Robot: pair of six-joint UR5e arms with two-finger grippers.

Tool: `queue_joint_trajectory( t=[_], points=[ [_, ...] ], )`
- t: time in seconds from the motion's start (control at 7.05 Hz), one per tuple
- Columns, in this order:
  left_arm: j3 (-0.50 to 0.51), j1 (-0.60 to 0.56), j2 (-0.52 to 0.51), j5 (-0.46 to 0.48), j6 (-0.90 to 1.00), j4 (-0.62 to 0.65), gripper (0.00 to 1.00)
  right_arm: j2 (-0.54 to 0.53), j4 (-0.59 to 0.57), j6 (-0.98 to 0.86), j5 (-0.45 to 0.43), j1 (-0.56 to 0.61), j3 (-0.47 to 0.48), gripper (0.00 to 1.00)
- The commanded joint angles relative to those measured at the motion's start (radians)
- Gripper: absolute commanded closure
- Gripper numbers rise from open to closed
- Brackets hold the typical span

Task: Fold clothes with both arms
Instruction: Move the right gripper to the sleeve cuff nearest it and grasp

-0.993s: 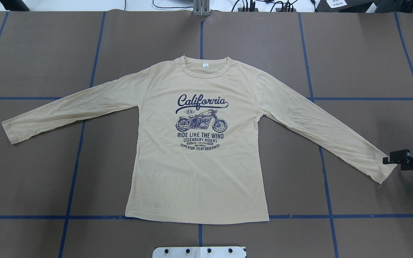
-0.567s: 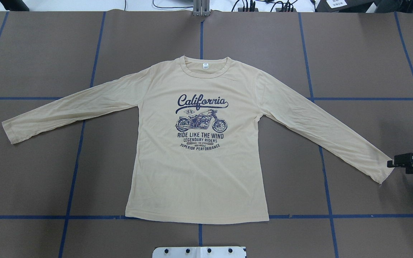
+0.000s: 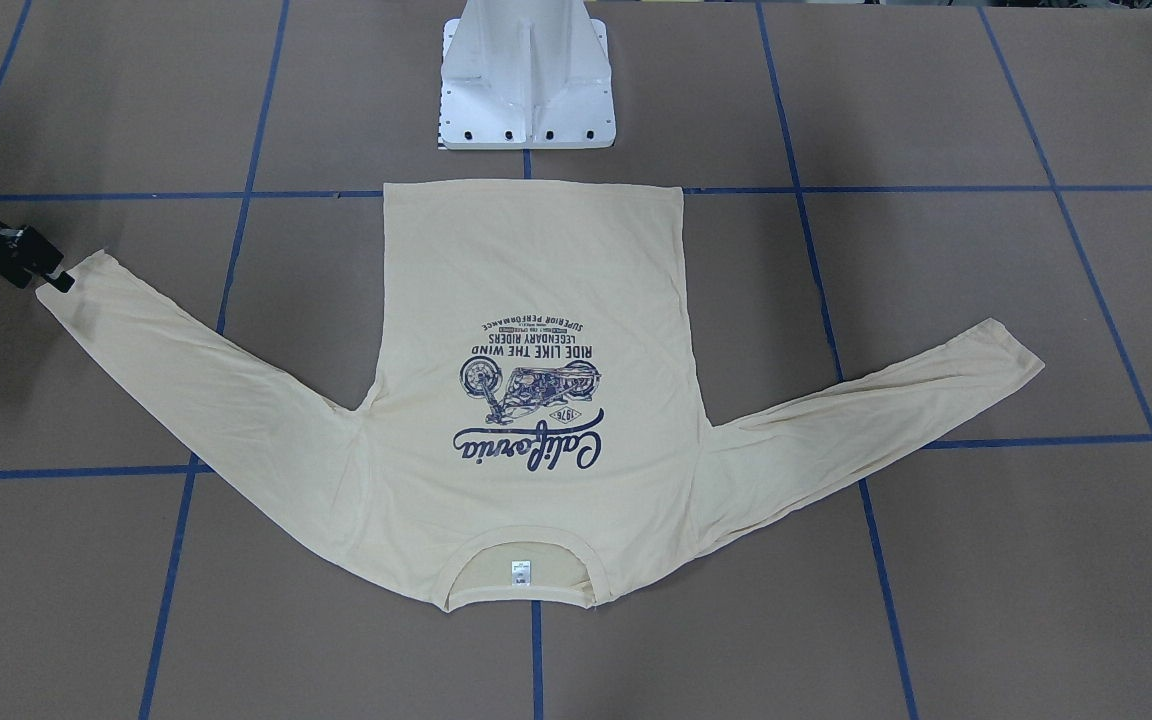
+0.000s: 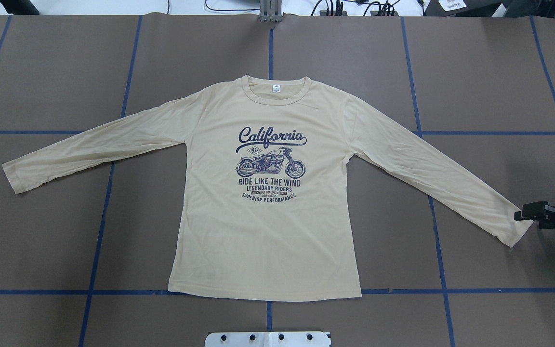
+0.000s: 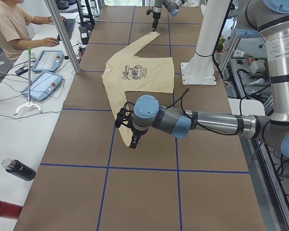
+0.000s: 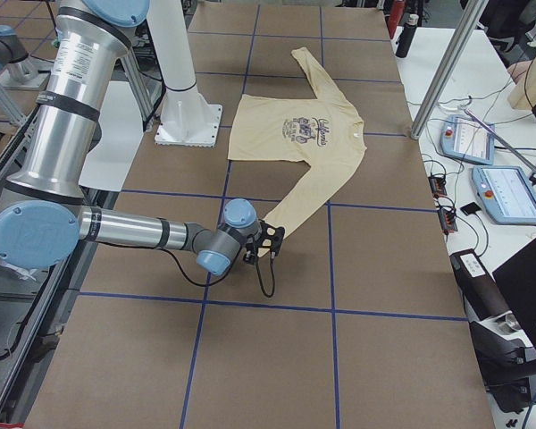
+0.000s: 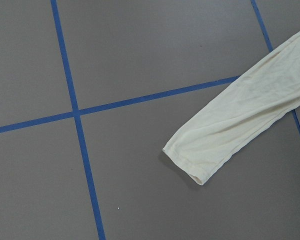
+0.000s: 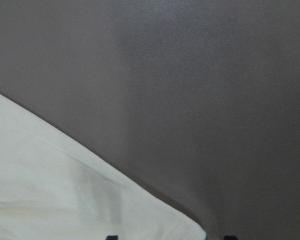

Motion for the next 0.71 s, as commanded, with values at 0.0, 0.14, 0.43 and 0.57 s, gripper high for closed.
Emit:
queue_joint_trajectory(
  t=[0.0,0.14,0.43,0.57],
  points=[
    [-0.002,0.000,0.000,0.000,0.000,0.000,0.00,0.006,-0.006,-0.004,-0.006,0.003,-0.007,0.34],
    [-0.005,-0.001,0.000,0.000,0.000,0.000,0.00,0.009,-0.006,-0.005,-0.007,0.005,-0.010,0.34],
    [-0.008,-0.001,0.000,0.000,-0.001,0.000,0.00,0.008,-0.006,-0.004,-0.007,0.007,-0.012,0.53],
    [-0.008,-0.001,0.000,0.000,-0.001,0.000,0.00,0.006,-0.004,-0.004,-0.007,0.008,-0.012,0.71]
  ],
)
